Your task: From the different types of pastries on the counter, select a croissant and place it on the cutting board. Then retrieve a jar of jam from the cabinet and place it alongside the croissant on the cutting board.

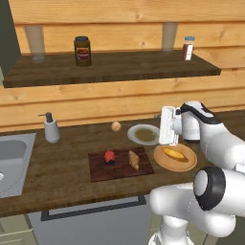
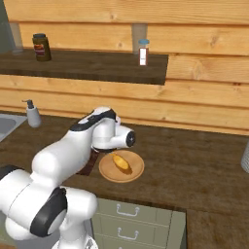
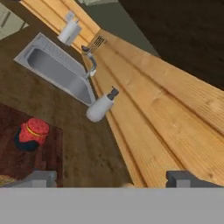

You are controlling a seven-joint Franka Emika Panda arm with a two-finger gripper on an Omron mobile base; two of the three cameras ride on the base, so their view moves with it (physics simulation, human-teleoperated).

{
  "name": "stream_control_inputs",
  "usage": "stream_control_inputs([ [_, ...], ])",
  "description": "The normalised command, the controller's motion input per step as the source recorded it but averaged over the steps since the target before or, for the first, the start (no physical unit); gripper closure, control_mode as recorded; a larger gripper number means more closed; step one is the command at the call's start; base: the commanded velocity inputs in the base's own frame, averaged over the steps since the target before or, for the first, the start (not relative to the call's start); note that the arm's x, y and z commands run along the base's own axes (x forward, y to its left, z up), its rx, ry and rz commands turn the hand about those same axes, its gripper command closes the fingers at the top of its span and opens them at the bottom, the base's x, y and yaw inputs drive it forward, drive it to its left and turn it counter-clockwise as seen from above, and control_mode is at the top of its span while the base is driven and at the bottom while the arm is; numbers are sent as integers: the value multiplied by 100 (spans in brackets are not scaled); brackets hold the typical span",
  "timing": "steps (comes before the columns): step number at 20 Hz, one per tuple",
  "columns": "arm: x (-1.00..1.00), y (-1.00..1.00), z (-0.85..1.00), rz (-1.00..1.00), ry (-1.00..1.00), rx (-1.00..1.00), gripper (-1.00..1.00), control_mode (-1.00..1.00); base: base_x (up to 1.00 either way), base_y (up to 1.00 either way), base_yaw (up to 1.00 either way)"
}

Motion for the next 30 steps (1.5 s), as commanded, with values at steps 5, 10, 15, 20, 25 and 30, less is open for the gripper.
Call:
stream_control_inputs([
  [5,-20,-100,16,10,-25,0,-100,-100,0,0,0],
  [10,-68,-93,0,30,-31,-4,-100,-100,0,0,0],
  [15,-54,-84,13,35,-45,-15,-100,-100,0,0,0],
  [20,-58,-17,54,10,-41,-20,-100,-100,0,0,0],
  [25,-56,0,49,-30,-43,-38,-100,-100,0,0,0],
  [30,-1,0,9,-23,-37,-54,-100,-100,0,0,0],
])
